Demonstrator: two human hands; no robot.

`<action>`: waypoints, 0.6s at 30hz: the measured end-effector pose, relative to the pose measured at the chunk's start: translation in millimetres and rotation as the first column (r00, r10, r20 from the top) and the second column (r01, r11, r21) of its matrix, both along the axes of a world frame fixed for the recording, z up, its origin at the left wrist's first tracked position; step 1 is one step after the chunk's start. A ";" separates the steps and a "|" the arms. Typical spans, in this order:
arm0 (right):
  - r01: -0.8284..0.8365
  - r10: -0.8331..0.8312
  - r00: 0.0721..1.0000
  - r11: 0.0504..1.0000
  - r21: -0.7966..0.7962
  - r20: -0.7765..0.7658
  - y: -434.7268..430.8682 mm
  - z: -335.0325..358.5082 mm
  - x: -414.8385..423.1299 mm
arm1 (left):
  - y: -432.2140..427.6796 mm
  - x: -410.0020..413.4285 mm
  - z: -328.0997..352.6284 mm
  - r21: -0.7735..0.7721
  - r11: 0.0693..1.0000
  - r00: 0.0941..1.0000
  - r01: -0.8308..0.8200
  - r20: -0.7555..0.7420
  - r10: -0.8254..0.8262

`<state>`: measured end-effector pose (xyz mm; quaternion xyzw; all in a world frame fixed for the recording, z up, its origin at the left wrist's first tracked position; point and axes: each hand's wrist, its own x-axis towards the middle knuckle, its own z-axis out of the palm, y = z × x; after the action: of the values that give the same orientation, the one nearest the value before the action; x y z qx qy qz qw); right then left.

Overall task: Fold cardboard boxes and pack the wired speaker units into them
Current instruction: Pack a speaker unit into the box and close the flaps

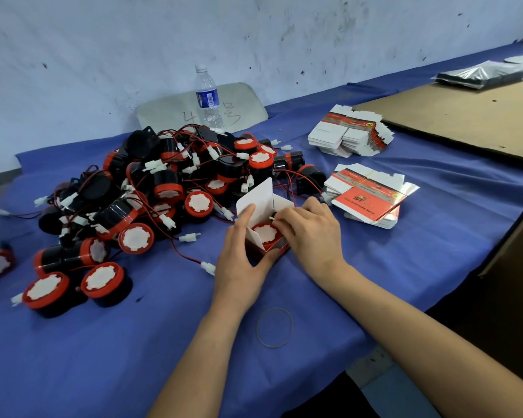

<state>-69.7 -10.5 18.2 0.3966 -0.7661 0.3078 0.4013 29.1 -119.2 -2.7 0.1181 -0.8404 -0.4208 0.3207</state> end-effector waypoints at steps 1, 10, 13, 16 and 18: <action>0.006 -0.006 1.000 1.000 0.005 0.003 0.6 0.4 0.3 | -0.1 0.2 0.1 -0.001 1.000 1.000 0.001 -0.004 -0.001; -0.091 0.028 0.979 0.946 0.312 0.200 13.7 1.0 0.9 | 0.7 0.6 -0.8 0.010 1.000 1.000 -0.007 0.023 0.006; -0.149 0.061 0.963 0.932 0.331 0.261 15.3 0.9 -0.4 | 0.5 1.3 -0.4 0.001 1.000 0.999 0.002 0.039 -0.002; -0.189 0.086 0.951 0.922 0.338 0.298 14.1 -0.2 -0.6 | 3.1 2.8 4.6 -0.031 0.999 0.999 0.011 0.047 -0.009; -0.215 0.127 0.951 0.928 0.303 0.283 13.7 -1.2 1.1 | 4.7 3.0 7.0 -0.073 0.997 0.998 0.008 0.060 -0.004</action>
<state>-68.6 3.2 17.1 0.4803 -0.8148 0.2581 0.1972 32.2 -114.6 4.4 0.1162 -0.8648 -0.3869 0.2984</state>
